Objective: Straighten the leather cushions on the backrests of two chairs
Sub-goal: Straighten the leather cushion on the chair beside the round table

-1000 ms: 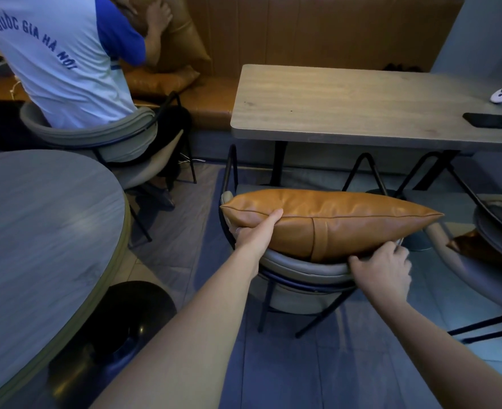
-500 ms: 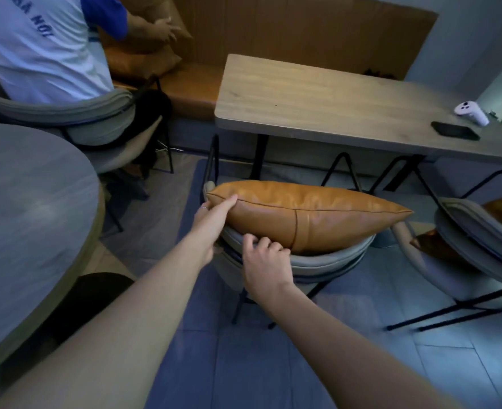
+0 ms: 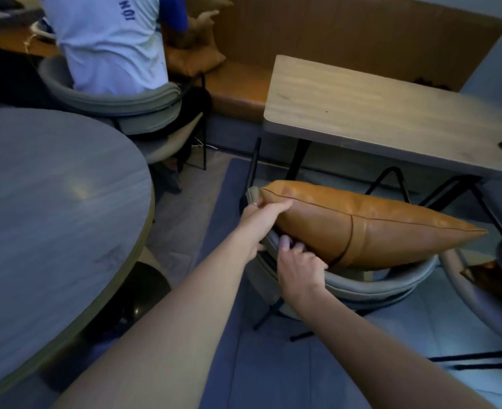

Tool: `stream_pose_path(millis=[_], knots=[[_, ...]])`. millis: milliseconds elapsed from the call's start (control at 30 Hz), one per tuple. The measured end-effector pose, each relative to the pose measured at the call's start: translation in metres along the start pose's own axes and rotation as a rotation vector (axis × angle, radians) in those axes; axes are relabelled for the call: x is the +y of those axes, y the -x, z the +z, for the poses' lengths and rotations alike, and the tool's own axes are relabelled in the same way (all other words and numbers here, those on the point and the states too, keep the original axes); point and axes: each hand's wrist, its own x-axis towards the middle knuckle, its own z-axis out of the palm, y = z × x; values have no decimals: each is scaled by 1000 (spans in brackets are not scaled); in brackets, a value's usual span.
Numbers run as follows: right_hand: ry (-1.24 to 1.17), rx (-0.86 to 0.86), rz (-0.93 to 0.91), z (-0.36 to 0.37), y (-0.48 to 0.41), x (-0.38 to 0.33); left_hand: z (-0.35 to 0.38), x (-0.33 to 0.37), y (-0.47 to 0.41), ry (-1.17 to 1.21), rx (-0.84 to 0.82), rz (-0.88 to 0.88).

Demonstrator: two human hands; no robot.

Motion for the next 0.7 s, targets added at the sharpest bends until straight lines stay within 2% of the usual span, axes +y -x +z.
stream_pose_path(millis=[367, 700], knots=[[-195, 90, -38, 8, 1, 10, 3, 5, 4, 38, -72, 10], [-186, 108, -108, 8, 5, 19, 7, 6, 9, 52, -79, -8]])
